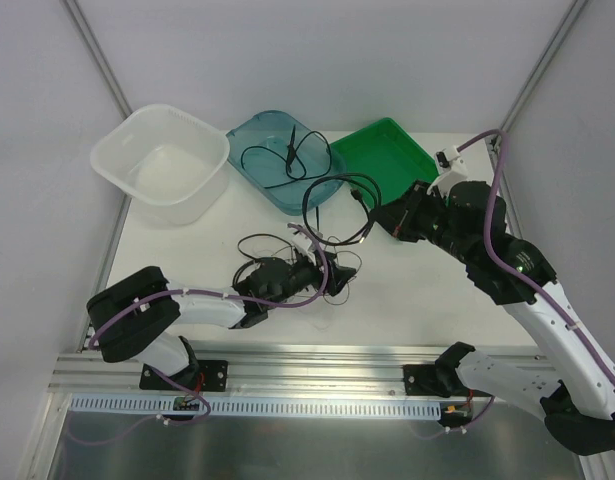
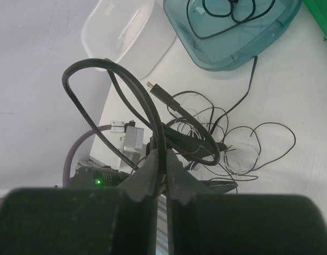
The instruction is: Untangle the cables
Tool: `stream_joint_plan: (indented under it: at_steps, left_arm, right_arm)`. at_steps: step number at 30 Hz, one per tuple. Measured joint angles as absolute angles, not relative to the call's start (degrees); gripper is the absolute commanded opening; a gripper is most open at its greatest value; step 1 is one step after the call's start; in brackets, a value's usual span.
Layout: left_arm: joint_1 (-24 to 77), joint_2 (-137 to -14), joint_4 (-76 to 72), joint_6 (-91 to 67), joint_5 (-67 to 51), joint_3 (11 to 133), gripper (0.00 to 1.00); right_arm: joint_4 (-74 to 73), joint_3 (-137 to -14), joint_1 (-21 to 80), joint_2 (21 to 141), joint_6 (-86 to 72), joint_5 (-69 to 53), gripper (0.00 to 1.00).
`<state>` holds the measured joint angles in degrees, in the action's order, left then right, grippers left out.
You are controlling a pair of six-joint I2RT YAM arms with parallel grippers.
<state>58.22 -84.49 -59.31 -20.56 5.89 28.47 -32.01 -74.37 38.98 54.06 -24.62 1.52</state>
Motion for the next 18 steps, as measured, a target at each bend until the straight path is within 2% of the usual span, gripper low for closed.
stream_joint_plan:
  at_steps: [1, 2, 4, 11, 18]
  left_arm:
    - [58.5, -85.3, -60.3, -20.8, 6.2, 28.8, 0.51]
    - [58.6, -85.8, -61.1, -21.1, 6.3, 29.1, 0.26]
    - [59.0, -86.4, -62.6, -22.1, 6.5, 29.5, 0.02]
    - [59.3, -86.6, -63.3, -25.9, 9.6, 27.7, 0.0]
    - [59.2, -87.7, -54.0, -37.2, 19.7, 21.3, 0.0]
  right_arm:
    - [-31.9, -74.1, 39.0, 54.1, -24.7, 1.4, 0.01]
    - [-31.9, -73.9, 39.0, 54.1, -24.8, 1.4, 0.01]
    - [-31.9, -73.4, 39.0, 54.0, -24.8, 1.3, 0.01]
    - [-32.7, -73.4, 39.0, 53.1, -23.3, 4.0, 0.01]
    - [-35.4, -77.3, 39.0, 52.1, -19.8, 9.3, 0.01]
